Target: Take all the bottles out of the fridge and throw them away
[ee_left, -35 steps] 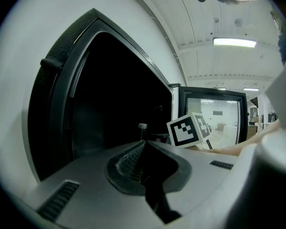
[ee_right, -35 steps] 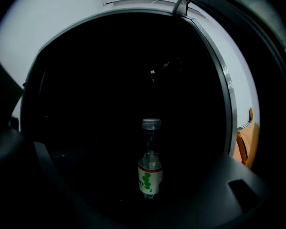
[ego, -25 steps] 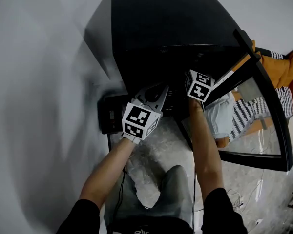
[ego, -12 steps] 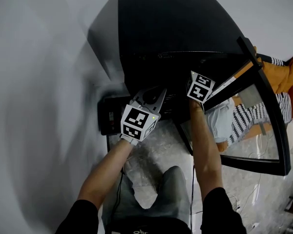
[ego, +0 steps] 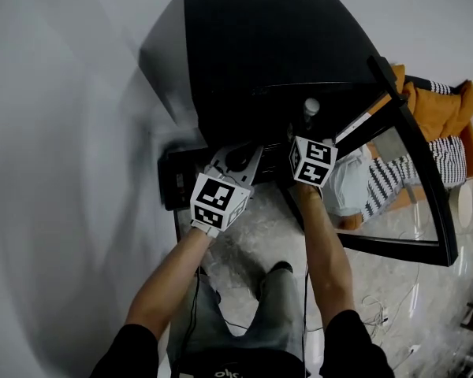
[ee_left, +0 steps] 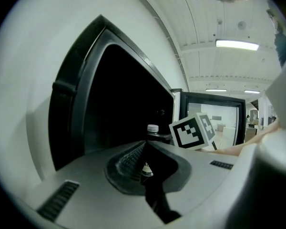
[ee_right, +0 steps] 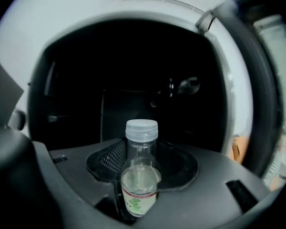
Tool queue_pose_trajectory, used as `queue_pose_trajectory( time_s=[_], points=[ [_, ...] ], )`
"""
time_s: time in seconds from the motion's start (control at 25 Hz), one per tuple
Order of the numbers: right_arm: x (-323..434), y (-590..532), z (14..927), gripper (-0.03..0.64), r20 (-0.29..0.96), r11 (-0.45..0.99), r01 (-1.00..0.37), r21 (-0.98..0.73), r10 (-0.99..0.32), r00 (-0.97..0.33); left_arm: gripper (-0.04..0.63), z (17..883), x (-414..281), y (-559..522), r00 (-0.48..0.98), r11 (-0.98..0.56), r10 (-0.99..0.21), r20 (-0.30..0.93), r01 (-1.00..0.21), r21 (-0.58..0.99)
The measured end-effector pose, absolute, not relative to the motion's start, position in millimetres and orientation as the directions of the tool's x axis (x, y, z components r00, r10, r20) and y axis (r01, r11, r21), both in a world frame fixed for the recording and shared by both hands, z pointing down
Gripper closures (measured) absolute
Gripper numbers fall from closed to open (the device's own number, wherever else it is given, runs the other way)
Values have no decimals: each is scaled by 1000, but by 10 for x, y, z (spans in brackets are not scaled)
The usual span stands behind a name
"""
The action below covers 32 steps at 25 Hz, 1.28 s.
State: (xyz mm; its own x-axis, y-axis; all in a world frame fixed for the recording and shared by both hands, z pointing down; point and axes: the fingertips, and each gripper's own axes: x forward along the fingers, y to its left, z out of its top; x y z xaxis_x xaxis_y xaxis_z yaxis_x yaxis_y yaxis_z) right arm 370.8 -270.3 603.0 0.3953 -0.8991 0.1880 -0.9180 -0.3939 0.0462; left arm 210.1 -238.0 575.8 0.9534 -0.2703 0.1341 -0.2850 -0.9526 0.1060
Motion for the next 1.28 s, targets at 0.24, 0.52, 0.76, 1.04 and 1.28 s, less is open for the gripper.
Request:
queue_pose_trajectory(
  time_s=[0.24, 0.52, 0.76, 1.04, 1.28],
  points=[
    [3271, -2203, 5742, 422, 228, -353, -935, 13, -910, 347, 594, 5423, 1813, -2197, 949, -946, -273, 159, -295, 136],
    [2722, -1583, 5051, 422, 253, -277, -961, 10, -929, 271, 594, 4871, 1499, -1907, 940, -939, -281, 195, -311, 147],
    [2369, -1082, 4345, 422, 254, -231, -973, -18, -942, 219, 594, 4206, 1260, -1653, 931, -926, -311, 189, -342, 162],
    [2211, -534, 3562, 422, 233, -189, -982, -24, -956, 179, 594, 3575, 1127, -1259, 929, -925, -324, 178, -350, 145],
    [2165, -351, 3354, 422, 232, -151, -989, -9, -962, 145, 594, 3333, 1117, -1231, 924, -918, -352, 151, -372, 138]
  ],
)
